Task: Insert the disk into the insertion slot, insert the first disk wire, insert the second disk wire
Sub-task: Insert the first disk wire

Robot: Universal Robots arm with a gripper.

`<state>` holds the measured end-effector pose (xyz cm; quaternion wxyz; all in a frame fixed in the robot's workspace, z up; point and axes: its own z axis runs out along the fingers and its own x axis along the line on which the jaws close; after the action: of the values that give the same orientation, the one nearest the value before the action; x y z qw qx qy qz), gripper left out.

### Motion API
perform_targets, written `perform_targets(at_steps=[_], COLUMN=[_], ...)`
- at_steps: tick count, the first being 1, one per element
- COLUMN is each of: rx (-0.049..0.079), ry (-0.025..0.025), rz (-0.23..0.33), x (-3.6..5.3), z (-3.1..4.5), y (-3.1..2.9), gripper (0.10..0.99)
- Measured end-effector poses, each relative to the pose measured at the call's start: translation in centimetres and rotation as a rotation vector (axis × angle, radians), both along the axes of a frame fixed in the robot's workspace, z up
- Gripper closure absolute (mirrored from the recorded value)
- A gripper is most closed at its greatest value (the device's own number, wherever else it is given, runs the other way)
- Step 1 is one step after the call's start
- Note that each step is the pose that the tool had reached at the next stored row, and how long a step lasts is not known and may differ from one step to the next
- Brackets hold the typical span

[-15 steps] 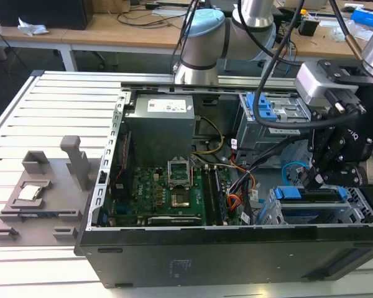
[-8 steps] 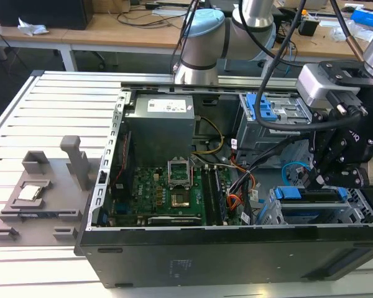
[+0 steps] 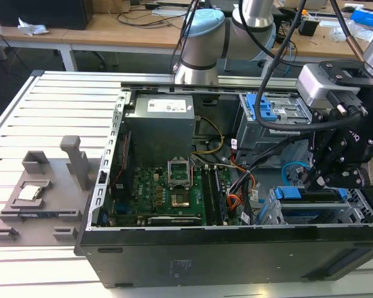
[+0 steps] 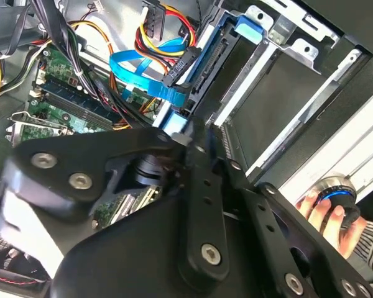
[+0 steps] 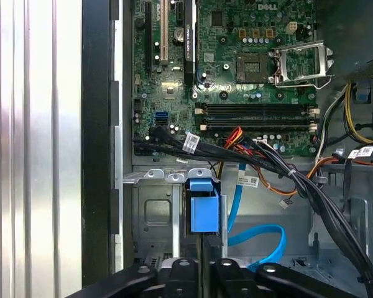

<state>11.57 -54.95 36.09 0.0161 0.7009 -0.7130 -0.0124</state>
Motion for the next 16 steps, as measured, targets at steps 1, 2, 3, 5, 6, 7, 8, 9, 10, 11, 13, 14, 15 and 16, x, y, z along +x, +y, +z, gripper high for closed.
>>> perform_targets(at_steps=[1,2,3,5,6,7,8,9,10,11,13,14,15,16], rx=[0.000,0.000,0.000,0.000,0.000,0.000,0.000,0.000,0.000,0.000,0.000,0.000,0.000,0.000], ry=[0.0000,0.0000,0.0000,0.0000,0.0000,0.0001,0.0011,0.0026,0.0051,0.0068,0.0134,0.0205,0.0353,0.0418], rz=[0.000,0.000,0.000,0.000,0.000,0.000,0.000,0.000,0.000,0.000,0.000,0.000,0.000,0.000], x=[0.00,0.00,0.00,0.00,0.00,0.03,0.36,0.82,1.45,1.82,2.52,2.99,3.98,4.37], z=[0.00,0.00,0.00,0.40,1.36,1.93,1.95,1.95,1.94,1.94,1.89,1.79,1.51,1.33], y=[0.00,0.00,0.00,-0.01,0.00,0.02,0.41,1.00,1.79,2.23,2.93,3.18,3.34,3.36], gripper=[0.851,0.792,0.725,0.725,0.725,0.725,0.725,0.725,0.725,0.725,0.725,0.725,0.725,0.725])
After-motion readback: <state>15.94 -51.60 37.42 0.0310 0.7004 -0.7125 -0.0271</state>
